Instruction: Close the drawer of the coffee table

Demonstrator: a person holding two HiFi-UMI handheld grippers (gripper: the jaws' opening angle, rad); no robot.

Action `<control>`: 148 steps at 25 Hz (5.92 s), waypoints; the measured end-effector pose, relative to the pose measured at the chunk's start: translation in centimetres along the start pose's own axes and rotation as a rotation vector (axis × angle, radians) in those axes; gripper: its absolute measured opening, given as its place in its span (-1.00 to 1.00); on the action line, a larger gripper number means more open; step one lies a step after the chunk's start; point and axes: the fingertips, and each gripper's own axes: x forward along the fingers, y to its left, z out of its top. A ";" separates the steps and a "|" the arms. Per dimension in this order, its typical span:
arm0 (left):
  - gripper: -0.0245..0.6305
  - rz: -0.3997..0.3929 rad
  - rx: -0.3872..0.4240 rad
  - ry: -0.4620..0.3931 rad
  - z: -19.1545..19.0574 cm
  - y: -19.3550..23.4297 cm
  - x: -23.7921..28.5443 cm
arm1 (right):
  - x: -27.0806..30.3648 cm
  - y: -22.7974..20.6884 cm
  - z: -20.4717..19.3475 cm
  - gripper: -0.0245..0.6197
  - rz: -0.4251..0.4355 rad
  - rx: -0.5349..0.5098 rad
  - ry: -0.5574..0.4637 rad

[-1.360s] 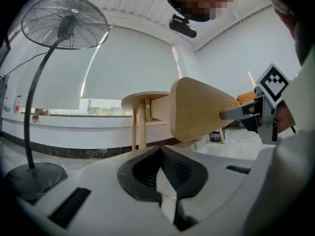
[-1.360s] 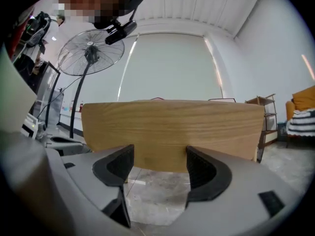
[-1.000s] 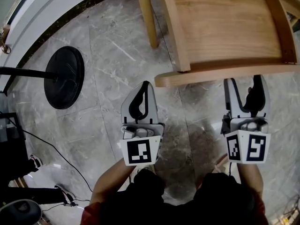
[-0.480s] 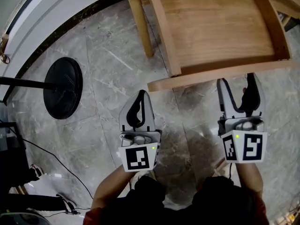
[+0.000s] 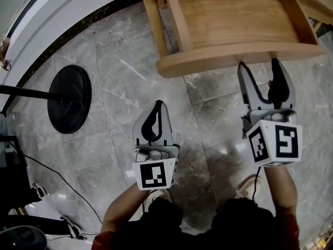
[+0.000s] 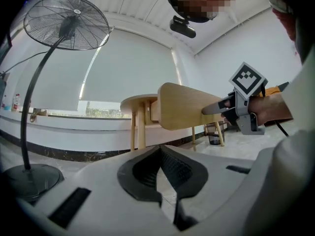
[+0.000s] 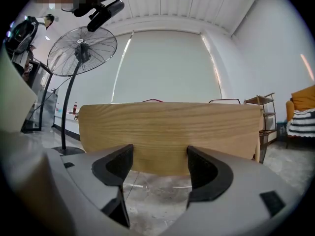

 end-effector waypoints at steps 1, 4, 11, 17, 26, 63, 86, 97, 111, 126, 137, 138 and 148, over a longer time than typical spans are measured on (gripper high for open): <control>-0.90 -0.005 0.005 0.007 -0.1 0.0 0.1 | 0.4 0.0 0.0 0.08 -0.001 -0.010 -0.002; -0.90 -0.029 0.019 0.033 -0.6 -0.1 0.8 | 1.5 -0.1 0.1 0.08 -0.009 -0.038 -0.002; -0.90 -0.042 0.023 0.037 -0.2 0.4 1.8 | 5.4 -0.7 1.3 0.08 -0.012 -0.043 0.018; -0.90 -0.035 0.042 -0.008 0.9 1.0 2.9 | 8.6 -1.3 2.3 0.08 -0.001 -0.046 -0.005; -0.90 -0.038 0.020 -0.016 0.9 1.2 3.3 | 13.0 -1.5 2.6 0.08 0.011 -0.073 -0.017; -0.90 -0.039 0.021 0.023 -0.9 0.2 3.4 | 10.8 -3.9 -1.4 0.08 0.014 -0.158 -0.010; -0.90 -0.066 0.010 0.138 -4.9 -2.9 -1.4 | -8.0 0.8 -10.2 0.07 0.111 -0.119 0.037; -0.90 -0.071 0.054 0.143 -5.3 -3.4 -2.8 | -7.7 1.9 -10.6 0.04 0.132 -0.130 0.046; -0.90 -0.073 0.059 0.130 -5.1 -3.4 -2.4 | -7.9 1.7 -10.9 -0.91 0.176 -0.062 0.034; -0.90 -0.203 0.202 0.184 2.1 -3.2 -1.5 | -7.8 -0.4 -3.7 -0.93 0.174 -0.036 0.168; -0.90 -0.123 0.180 0.289 29.2 -3.2 -4.0 | -13.4 -2.6 22.5 -0.93 0.109 -0.009 0.241; -0.90 -0.126 0.205 0.305 31.8 -3.1 -4.6 | -14.2 -2.5 24.9 -0.93 0.111 -0.002 0.271; -0.90 -0.059 0.097 0.210 58.7 -1.9 -7.0 | -17.2 -2.2 48.4 -0.93 0.149 0.053 0.284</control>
